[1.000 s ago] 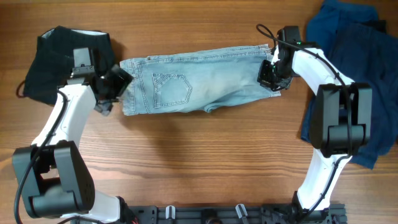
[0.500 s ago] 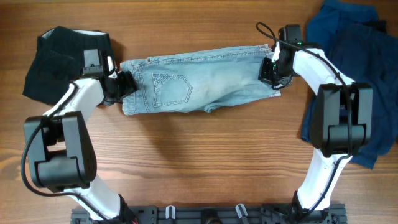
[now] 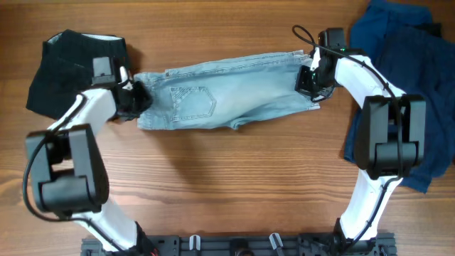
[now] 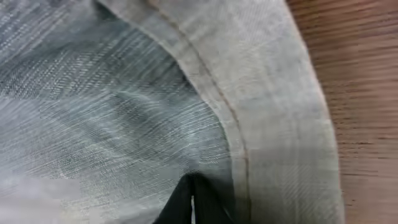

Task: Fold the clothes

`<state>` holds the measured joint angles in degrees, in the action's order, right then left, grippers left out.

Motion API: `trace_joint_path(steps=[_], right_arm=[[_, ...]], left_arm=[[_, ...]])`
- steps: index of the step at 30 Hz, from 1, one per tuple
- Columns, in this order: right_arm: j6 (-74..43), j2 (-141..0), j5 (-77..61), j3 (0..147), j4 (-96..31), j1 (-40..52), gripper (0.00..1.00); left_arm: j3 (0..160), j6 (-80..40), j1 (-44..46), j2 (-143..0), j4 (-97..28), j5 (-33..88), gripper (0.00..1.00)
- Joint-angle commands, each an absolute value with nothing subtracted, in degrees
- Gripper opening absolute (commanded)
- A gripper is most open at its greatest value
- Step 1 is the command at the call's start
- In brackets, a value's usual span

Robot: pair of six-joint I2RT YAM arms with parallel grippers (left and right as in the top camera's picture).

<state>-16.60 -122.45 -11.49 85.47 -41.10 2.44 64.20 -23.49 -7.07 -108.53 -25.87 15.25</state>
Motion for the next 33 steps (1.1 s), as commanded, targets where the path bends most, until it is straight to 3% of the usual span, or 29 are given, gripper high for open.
trace_joint_path(steps=[1,9,14,22,26,33], right_arm=[[-15.0,-124.4,-10.8,83.9,-42.5,3.0,0.04],[-15.2,-124.4,-11.4,83.9,-43.6,4.4,0.04],[-15.2,-124.4,-12.4,83.9,-42.9,6.3,0.04],[-15.2,-124.4,-12.3,83.9,-42.7,7.3,0.04],[-15.3,-124.4,-13.0,83.9,-42.3,7.2,0.04],[-16.5,-118.3,-16.8,85.2,-40.6,6.0,0.04]], left_arm=[[64.0,-26.0,-12.2,-99.6,-27.5,12.2,0.04],[64.0,-26.0,-10.4,-88.9,-26.5,18.1,0.04],[64.0,-28.4,8.6,-89.2,-18.8,13.8,0.04],[64.0,-31.9,29.3,-95.4,-4.4,9.3,0.04],[64.0,-35.5,33.6,-99.4,2.5,7.6,0.04],[64.0,-36.7,33.6,-100.2,3.9,7.6,0.04]])
